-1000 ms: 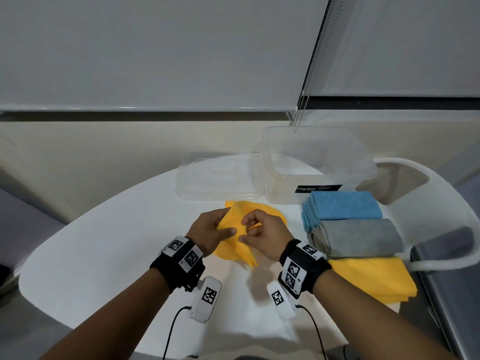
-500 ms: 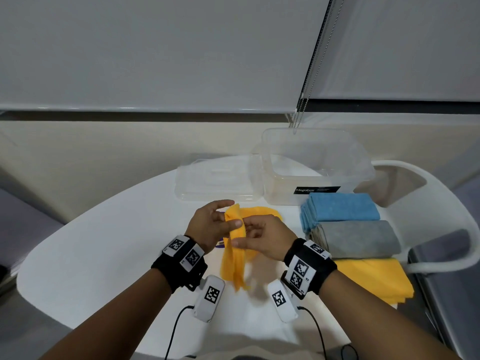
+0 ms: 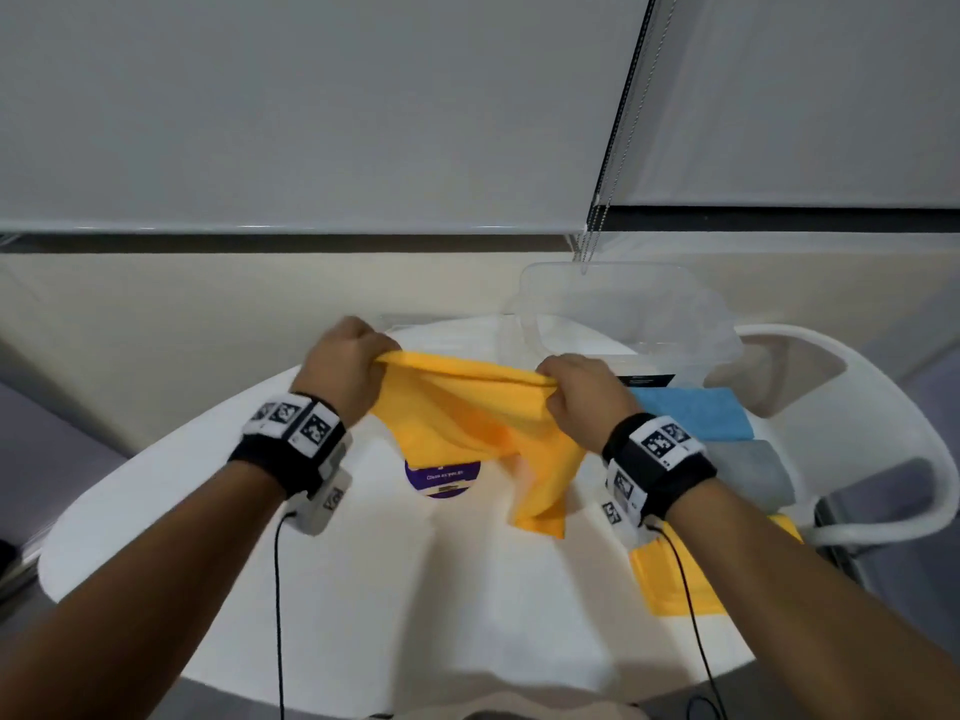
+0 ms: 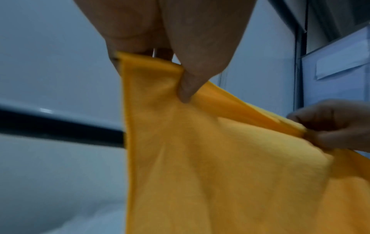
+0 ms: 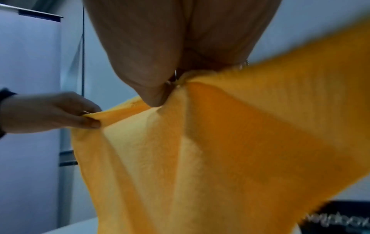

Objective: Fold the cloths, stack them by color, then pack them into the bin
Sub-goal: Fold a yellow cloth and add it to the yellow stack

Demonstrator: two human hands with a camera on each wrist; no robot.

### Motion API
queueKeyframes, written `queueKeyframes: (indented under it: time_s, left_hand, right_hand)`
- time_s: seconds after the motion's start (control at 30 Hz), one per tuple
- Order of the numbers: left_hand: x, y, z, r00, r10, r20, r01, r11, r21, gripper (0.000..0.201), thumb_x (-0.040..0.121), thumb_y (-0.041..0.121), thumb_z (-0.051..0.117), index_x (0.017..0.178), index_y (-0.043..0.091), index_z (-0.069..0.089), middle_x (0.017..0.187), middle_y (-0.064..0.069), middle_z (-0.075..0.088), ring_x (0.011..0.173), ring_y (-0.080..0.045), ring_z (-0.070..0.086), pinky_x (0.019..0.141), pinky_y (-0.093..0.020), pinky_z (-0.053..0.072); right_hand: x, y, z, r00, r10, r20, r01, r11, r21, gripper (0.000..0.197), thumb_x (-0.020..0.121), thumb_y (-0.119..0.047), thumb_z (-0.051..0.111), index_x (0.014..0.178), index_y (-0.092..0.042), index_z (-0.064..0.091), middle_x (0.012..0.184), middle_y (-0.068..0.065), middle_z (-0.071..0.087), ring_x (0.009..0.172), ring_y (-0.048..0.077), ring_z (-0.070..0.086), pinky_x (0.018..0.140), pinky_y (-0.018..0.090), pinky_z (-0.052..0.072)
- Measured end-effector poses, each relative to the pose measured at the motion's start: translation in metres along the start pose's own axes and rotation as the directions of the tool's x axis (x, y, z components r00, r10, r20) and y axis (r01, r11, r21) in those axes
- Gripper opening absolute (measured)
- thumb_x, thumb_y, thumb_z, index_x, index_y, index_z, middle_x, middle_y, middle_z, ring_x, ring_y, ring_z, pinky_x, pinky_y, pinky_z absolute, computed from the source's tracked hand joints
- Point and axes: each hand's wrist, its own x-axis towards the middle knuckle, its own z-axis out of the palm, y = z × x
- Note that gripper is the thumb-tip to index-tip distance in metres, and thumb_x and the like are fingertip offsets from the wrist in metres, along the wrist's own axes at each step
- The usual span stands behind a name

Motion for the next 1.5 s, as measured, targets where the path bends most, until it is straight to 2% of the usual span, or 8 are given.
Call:
queueKeyframes:
  time_s: [0.27, 0.37, 0.47, 0.6, 0.87, 1.07, 1.27, 1.5]
  left_hand:
    - [-0.01, -0.026, -0.058, 0.883, 0.148, -0.446, -0.146, 0.989, 0.039, 0.026, 0.08, 0.002, 0.056, 0.099, 0.007, 0.073, 0.1, 0.006, 0.063, 0.093, -0.028, 0.058, 0.081, -0.031, 0.044]
    - [-0.055, -0.042, -0.037, 0.949, 0.137, -0.285, -0.178, 0.977, -0.122, 0.029, 0.08, 0.003, 0.055, 0.098, 0.017, 0.073, 0.102, 0.038, 0.058, 0.097, -0.017, 0.061, 0.088, -0.017, 0.041]
    - [-0.112, -0.068, 0.016, 0.994, -0.022, 0.107, 0.033, 0.994, -0.103, 0.033, 0.087, 0.003, 0.059, 0.099, 0.029, 0.075, 0.107, 0.014, 0.07, 0.1, -0.023, 0.069, 0.091, -0.026, 0.048]
    - [-0.174, -0.087, 0.08, 0.762, -0.237, 0.603, 0.169, 0.971, 0.169, 0.036, 0.101, 0.019, 0.042, 0.126, 0.038, 0.06, 0.134, 0.0, 0.059, 0.123, -0.019, 0.056, 0.101, -0.029, 0.043]
    - [-0.229, -0.104, 0.111, 0.556, -0.35, 0.754, 0.206, 0.937, 0.283, 0.037, 0.098, 0.022, 0.039, 0.123, 0.04, 0.06, 0.123, 0.004, 0.063, 0.108, -0.012, 0.061, 0.091, -0.019, 0.045]
    - [-0.213, -0.111, 0.114, 0.51, -0.453, 0.731, 0.165, 0.885, 0.434, 0.046, 0.093, 0.013, 0.034, 0.123, 0.034, 0.062, 0.13, 0.0, 0.057, 0.113, -0.016, 0.059, 0.096, -0.025, 0.047]
    - [-0.163, -0.133, 0.099, 0.605, -0.481, 0.634, 0.0, 0.797, 0.604, 0.051, 0.089, 0.012, 0.037, 0.136, 0.03, 0.045, 0.14, 0.001, 0.046, 0.128, -0.02, 0.046, 0.101, -0.036, 0.041]
    - [-0.165, -0.118, 0.098, 0.706, -0.602, 0.372, 0.349, 0.754, 0.557, 0.065, 0.088, 0.019, 0.045, 0.149, 0.024, 0.022, 0.159, -0.007, 0.01, 0.145, -0.03, 0.013, 0.11, -0.048, 0.025]
  right_hand:
    - [-0.013, 0.029, -0.049, 0.838, -0.093, -0.538, 0.096, 0.995, -0.022, 0.024, 0.072, 0.008, 0.053, 0.087, -0.004, 0.067, 0.085, 0.012, 0.064, 0.078, 0.03, 0.058, 0.069, 0.03, 0.044]
    - [-0.047, 0.045, -0.001, 0.924, -0.171, -0.342, 0.223, 0.967, 0.12, 0.027, 0.072, 0.001, 0.054, 0.088, -0.008, 0.072, 0.093, 0.006, 0.071, 0.086, 0.02, 0.063, 0.081, 0.025, 0.047]
    - [-0.086, 0.065, 0.065, 0.99, -0.077, 0.121, 0.062, 0.99, 0.124, 0.032, 0.083, -0.011, 0.052, 0.102, -0.024, 0.074, 0.11, -0.003, 0.072, 0.101, 0.02, 0.067, 0.091, 0.036, 0.053]
    - [-0.126, 0.077, 0.124, 0.8, 0.089, 0.594, -0.077, 0.996, -0.046, 0.038, 0.097, -0.02, 0.044, 0.127, -0.032, 0.063, 0.134, 0.0, 0.06, 0.119, 0.024, 0.057, 0.098, 0.034, 0.046]
    - [-0.14, 0.072, 0.131, 0.608, 0.116, 0.786, -0.114, 0.992, -0.059, 0.03, 0.091, -0.028, 0.052, 0.118, -0.033, 0.064, 0.126, -0.007, 0.059, 0.12, 0.016, 0.054, 0.095, 0.021, 0.043]
    - [-0.105, 0.064, 0.139, 0.788, -0.04, 0.614, -0.025, 0.995, 0.098, 0.052, 0.084, -0.038, 0.051, 0.135, -0.031, 0.042, 0.151, -0.005, 0.027, 0.137, 0.017, 0.028, 0.114, 0.03, 0.026]
    - [-0.097, 0.054, 0.168, 0.702, 0.073, 0.708, 0.148, 0.958, -0.246, 0.075, 0.091, -0.037, 0.053, 0.153, -0.036, 0.01, 0.162, -0.001, -0.016, 0.149, 0.027, 0.001, 0.114, 0.053, 0.026]
    - [-0.11, 0.024, 0.187, 0.666, -0.103, 0.739, 0.127, 0.992, 0.024, 0.06, 0.095, -0.037, 0.052, 0.15, -0.033, 0.028, 0.145, 0.008, 0.028, 0.126, 0.032, 0.042, 0.105, 0.037, 0.039]
